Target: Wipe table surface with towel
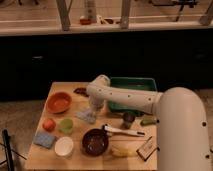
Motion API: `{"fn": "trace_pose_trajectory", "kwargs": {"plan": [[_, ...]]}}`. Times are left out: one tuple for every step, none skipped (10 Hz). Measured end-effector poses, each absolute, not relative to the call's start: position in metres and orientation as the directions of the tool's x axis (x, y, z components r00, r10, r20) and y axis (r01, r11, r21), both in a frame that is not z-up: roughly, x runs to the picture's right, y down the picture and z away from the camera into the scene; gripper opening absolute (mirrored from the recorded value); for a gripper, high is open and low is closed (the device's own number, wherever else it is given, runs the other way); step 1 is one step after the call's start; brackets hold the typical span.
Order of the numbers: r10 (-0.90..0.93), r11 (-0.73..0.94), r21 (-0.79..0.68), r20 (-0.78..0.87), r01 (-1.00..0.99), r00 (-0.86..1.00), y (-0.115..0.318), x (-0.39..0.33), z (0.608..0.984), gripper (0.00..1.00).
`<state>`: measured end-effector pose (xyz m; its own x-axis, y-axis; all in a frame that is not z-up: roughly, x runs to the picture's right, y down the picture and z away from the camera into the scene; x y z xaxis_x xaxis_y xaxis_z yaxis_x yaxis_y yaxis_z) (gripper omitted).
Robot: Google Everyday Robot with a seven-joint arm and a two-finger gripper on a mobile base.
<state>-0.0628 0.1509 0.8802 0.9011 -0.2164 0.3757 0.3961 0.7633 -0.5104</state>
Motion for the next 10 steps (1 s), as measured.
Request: {"fn": "trace_pose_trajectory", "kwargs": {"plan": [[-0.213, 0.765, -0.509, 0.379, 0.395, 0.9, 0.152, -0.062, 0.879, 0.54], [-0.212, 0.766, -0.506, 0.383, 0.396, 0.899, 0.152, -0.063, 0.878, 0.62], [-0.21, 0.766, -0.504, 0.389, 0.398, 0.897, 0.153, -0.064, 0.877, 0.73], [-0.21, 0.765, -0.504, 0.394, 0.402, 0.895, 0.153, -0.066, 0.877, 0.8], [-0.213, 0.762, -0.505, 0.396, 0.406, 0.893, 0.154, -0.069, 0.878, 0.8], [-0.217, 0.759, -0.506, 0.397, 0.41, 0.892, 0.154, -0.071, 0.878, 0.8], [-0.22, 0.754, -0.51, 0.397, 0.414, 0.891, 0.154, -0.074, 0.878, 0.8], [-0.22, 0.753, -0.512, 0.397, 0.414, 0.891, 0.154, -0.075, 0.879, 0.8], [-0.223, 0.75, -0.516, 0.393, 0.414, 0.892, 0.154, -0.074, 0.879, 0.8], [-0.22, 0.754, -0.516, 0.384, 0.406, 0.897, 0.155, -0.075, 0.88, 0.8]]}}
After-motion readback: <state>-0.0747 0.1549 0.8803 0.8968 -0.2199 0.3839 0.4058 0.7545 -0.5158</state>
